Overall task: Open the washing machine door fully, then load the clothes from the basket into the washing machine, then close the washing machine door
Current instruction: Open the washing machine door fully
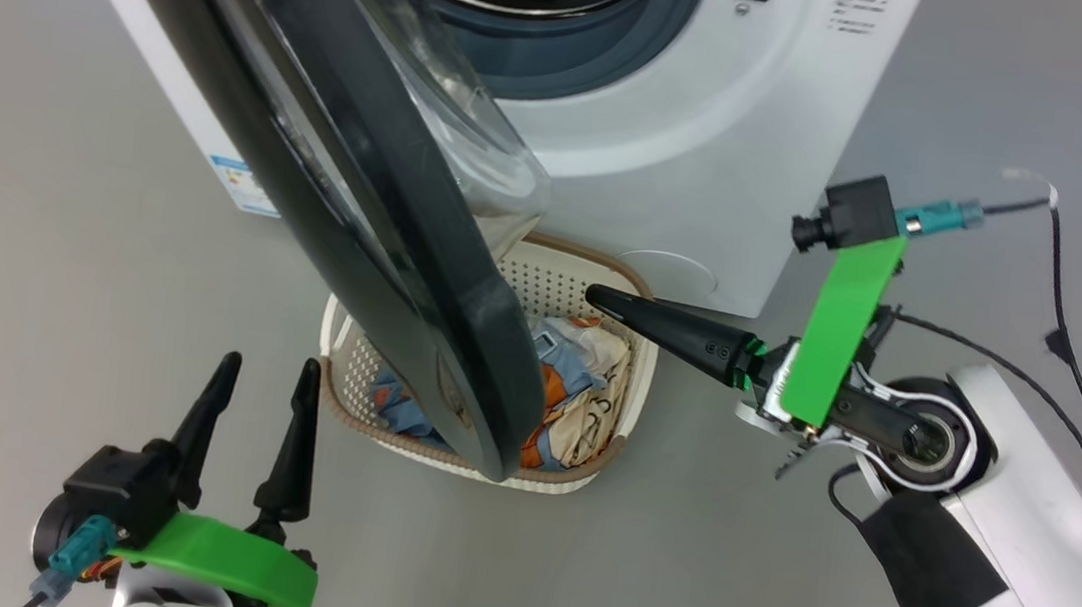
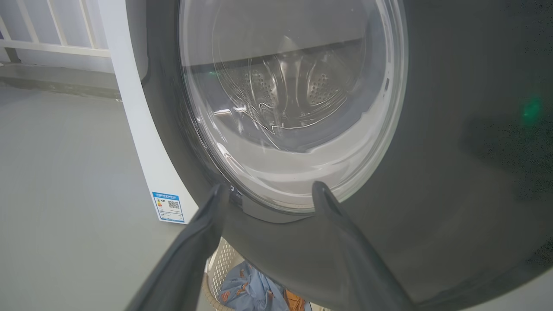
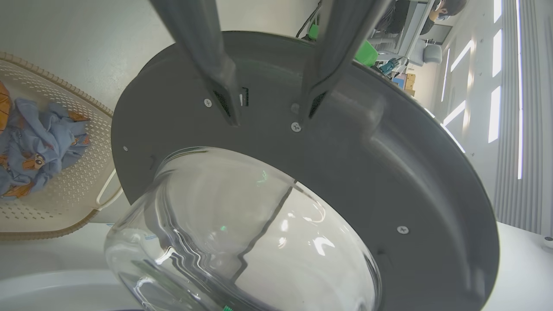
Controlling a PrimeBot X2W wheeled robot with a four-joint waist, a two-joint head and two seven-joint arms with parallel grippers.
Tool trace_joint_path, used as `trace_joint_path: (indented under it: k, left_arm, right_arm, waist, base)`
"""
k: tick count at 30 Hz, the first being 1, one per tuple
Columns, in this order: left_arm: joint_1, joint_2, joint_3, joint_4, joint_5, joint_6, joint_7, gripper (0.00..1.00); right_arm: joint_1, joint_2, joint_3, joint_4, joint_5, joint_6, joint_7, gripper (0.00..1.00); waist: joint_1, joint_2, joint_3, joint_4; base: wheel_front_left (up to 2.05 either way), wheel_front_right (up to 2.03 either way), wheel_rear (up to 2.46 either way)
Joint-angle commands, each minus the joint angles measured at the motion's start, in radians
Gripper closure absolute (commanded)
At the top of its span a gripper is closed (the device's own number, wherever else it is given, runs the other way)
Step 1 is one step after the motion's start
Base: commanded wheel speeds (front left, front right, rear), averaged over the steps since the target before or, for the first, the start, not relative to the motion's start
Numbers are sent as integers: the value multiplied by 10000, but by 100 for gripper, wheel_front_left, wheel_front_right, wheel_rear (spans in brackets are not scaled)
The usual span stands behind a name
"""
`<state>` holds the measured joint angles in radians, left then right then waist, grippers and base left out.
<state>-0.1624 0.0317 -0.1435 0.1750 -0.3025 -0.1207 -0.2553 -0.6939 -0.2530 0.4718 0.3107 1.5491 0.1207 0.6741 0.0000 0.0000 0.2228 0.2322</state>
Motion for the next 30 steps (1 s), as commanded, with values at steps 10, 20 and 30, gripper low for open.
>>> trace_joint_path:
  k: [10, 20, 30]
  left_arm:
    - [320, 185, 882, -172, 309, -76, -65, 0]
    - [665, 185, 1304, -270, 466, -94, -65, 0]
    - [875, 185, 1451, -247, 524, -98, -65, 0]
  right_arm:
    - [1263, -549, -129, -210, -262, 100, -1170, 0]
    - [2298, -1343, 67, 227, -802, 100, -2847, 0]
    - [2625, -2309, 1366, 931, -2486, 100, -6060, 0]
  waist:
    - [0, 0, -523, -896]
    - [0, 0, -714, -1449]
    - [0, 0, -970, -1746]
  base:
    - [0, 0, 0]
    - [0, 0, 0]
    - [0, 0, 0]
